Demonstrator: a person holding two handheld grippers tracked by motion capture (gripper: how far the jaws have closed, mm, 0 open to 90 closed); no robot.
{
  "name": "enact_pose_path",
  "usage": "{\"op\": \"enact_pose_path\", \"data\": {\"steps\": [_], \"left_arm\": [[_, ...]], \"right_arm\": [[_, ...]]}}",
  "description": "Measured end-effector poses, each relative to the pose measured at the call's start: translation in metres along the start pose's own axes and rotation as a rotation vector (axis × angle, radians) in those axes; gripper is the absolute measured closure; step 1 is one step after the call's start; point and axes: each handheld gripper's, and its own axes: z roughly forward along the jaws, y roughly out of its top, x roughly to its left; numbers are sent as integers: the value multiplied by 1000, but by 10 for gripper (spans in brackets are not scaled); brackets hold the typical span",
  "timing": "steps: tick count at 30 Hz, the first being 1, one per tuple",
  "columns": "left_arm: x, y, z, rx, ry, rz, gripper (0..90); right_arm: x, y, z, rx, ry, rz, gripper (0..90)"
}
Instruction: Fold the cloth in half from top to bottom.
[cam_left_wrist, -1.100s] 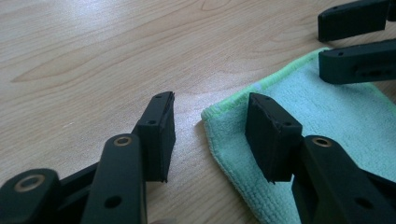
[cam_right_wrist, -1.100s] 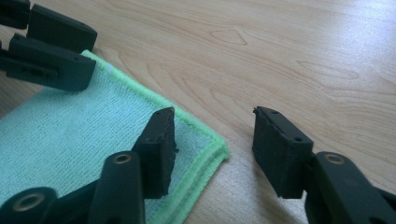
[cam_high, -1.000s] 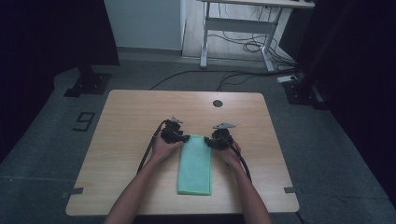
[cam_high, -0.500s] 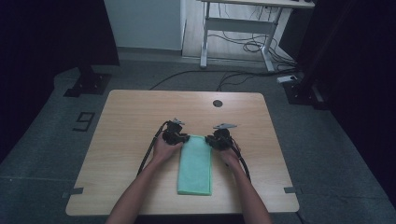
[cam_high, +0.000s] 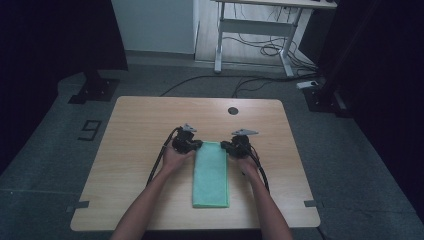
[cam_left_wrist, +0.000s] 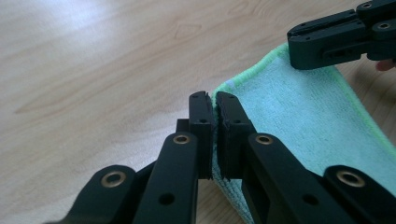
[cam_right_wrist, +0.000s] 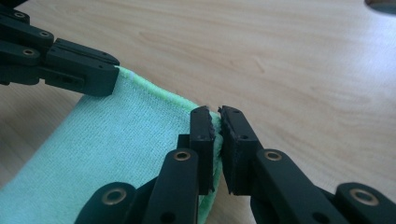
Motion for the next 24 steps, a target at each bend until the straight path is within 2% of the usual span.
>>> {"op": "enact_pose_path", "data": {"steps": [2, 5, 8, 15, 24], "left_arm": [[1, 3, -4, -14, -3, -3, 855], [0, 11, -11, -36, 0, 16, 855], [-3, 17, -17, -54, -1, 23, 855], [-5, 15, -19, -56, -4, 22, 852], [-10, 12, -27, -76, -13, 45, 849]], "right_arm": [[1, 4, -2, -13, -3, -1, 834], [3, 13, -8, -45, -12, -17, 834], [3, 19, -14, -68, -17, -14, 834], [5, 20, -22, -87, -11, -20, 834], [7, 17, -29, -112, 7, -28, 832]]}}
